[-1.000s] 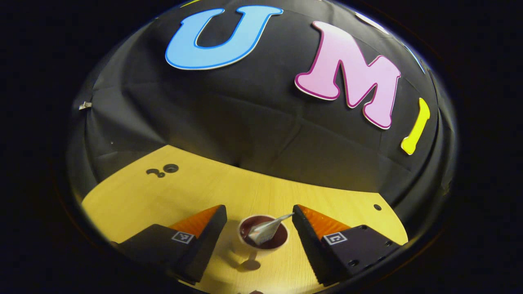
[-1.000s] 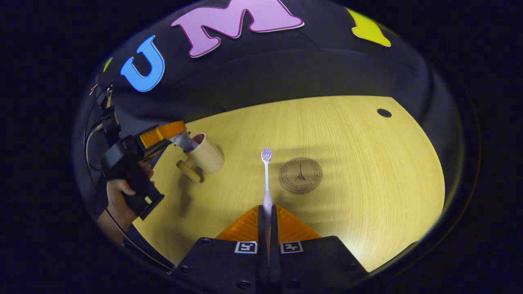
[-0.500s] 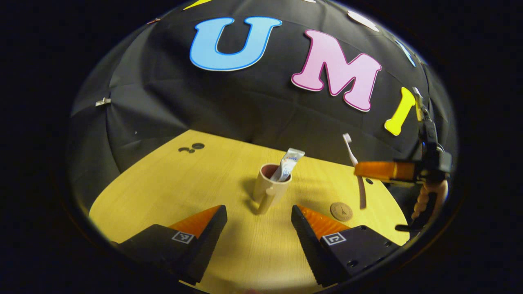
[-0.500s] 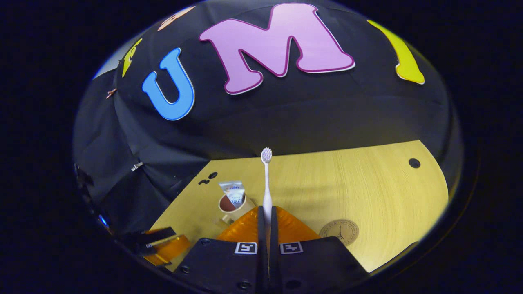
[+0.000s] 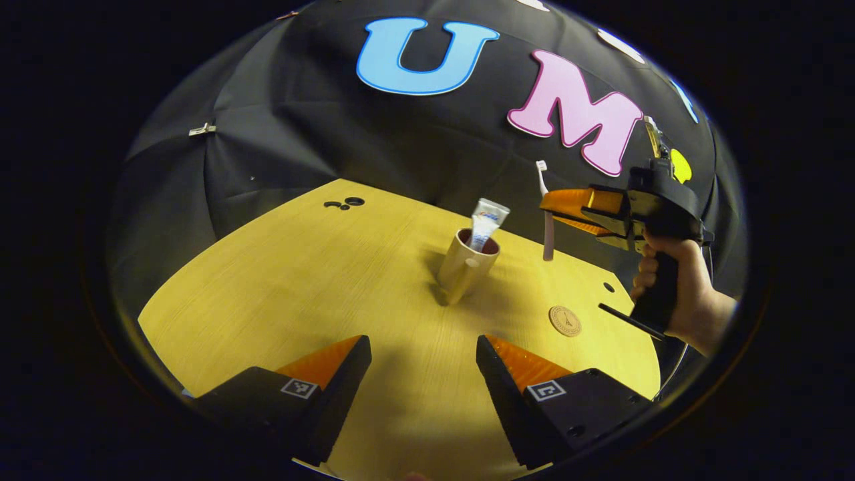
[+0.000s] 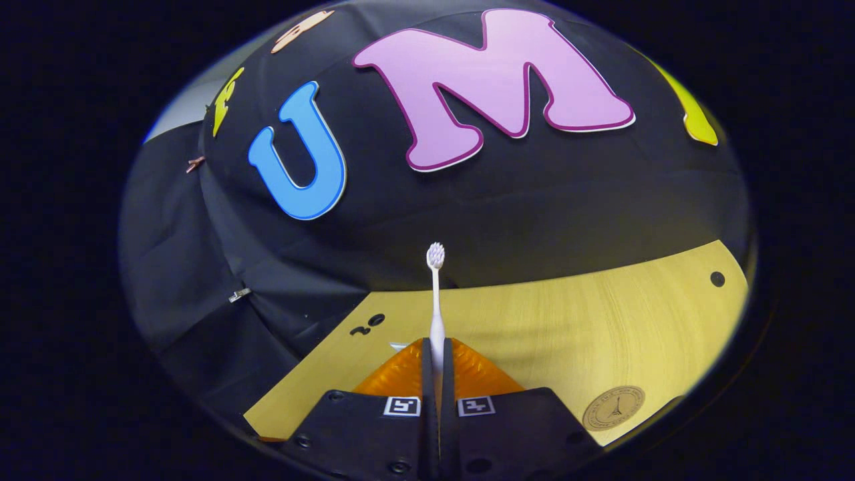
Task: Put the toothbrush and toothpaste on the desktop into the cup, then pick up the cup and place it on the coaster on the desktop.
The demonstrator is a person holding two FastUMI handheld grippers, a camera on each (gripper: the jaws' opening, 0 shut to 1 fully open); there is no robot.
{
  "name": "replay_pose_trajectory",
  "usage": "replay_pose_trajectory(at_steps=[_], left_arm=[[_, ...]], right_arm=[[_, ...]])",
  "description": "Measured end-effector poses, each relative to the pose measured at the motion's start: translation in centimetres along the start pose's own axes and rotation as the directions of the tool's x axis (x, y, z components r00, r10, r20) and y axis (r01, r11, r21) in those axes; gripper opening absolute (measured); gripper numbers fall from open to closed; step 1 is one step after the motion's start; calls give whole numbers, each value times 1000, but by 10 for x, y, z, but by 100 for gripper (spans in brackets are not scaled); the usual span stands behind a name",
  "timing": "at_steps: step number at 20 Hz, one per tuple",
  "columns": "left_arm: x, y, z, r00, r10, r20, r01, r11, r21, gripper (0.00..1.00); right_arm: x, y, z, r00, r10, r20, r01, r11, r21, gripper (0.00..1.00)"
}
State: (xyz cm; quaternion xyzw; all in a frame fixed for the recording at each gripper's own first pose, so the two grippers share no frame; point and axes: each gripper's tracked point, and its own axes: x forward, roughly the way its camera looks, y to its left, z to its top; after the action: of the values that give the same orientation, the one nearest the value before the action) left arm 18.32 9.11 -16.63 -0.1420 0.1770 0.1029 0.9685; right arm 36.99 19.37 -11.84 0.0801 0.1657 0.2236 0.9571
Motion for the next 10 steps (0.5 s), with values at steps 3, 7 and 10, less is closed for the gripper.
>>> replay_pose_trajectory(at_steps=[3,7,10], left_arm=[[-1,10,-7,1000,11,-7,-11,1000,-11,98],[4,18,-23,999,8,-34,-9,1000,-19,98],[15,20,-40,998,-1,-66,0,1000,-19,98]], right_arm=[[20,2,3,999,12,49,-13,1000,14,5],[44,-19,6,994,-12,105,9,999,34,5],[63,-16,3,989,21,147,-34,996,83,6]])
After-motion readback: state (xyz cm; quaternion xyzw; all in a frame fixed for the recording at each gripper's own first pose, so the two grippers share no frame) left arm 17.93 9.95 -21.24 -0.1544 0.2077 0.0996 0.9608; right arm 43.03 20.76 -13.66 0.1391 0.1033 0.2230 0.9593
